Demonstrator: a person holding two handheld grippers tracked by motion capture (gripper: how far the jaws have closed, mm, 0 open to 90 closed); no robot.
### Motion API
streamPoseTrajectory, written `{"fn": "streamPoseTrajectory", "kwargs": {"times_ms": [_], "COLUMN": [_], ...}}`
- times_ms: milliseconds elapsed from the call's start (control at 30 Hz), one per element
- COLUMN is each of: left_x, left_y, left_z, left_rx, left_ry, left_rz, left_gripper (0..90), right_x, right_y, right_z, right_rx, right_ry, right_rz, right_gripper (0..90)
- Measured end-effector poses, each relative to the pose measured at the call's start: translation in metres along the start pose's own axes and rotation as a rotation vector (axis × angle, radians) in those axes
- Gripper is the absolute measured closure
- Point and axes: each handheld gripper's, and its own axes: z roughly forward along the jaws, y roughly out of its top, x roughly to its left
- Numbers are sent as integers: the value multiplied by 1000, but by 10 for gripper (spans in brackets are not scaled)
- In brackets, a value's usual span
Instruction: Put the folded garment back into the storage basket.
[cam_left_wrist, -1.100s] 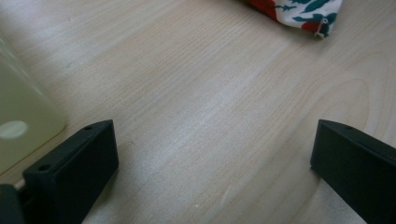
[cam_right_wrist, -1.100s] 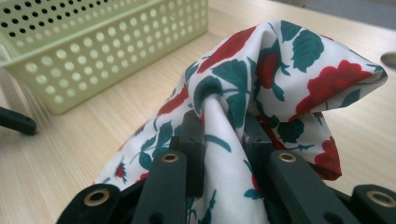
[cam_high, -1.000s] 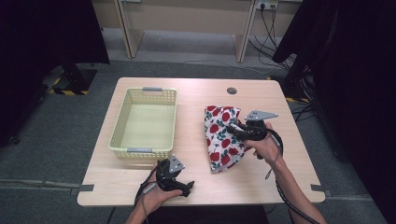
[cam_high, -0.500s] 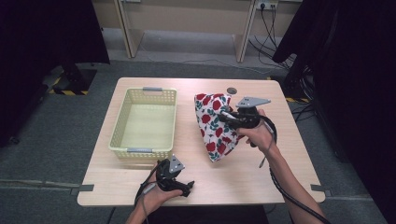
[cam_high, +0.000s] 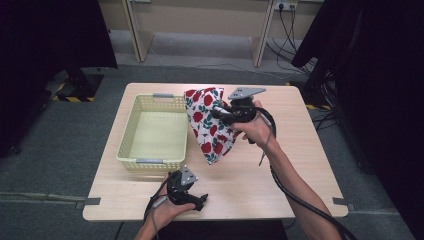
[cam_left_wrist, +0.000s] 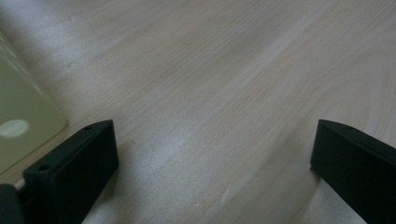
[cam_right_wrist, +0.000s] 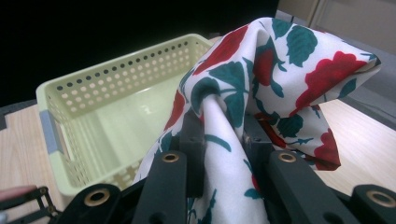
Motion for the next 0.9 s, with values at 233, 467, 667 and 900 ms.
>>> {"fn": "streamPoseTrajectory", "kwargs": {"times_ms": [233, 467, 667, 900], "left_x": [0, 0, 0, 0], "left_y": [0, 0, 0, 0], "left_z": [0, 0, 0, 0], "left_rx": [0, 1, 0, -1], "left_ry": [1, 0, 1, 2], "left_rz": [0, 1, 0, 0], "left_gripper": [0, 0, 0, 0], "right_x": [12, 25, 35, 47], "right_y": [21, 45, 67, 80], "right_z": [24, 48, 65, 90], "right_rx": [9, 21, 25, 39], "right_ry": [24, 36, 48, 58], "right_rz": [-5, -14, -17, -12], "right_gripper": [756, 756, 756, 756]}}
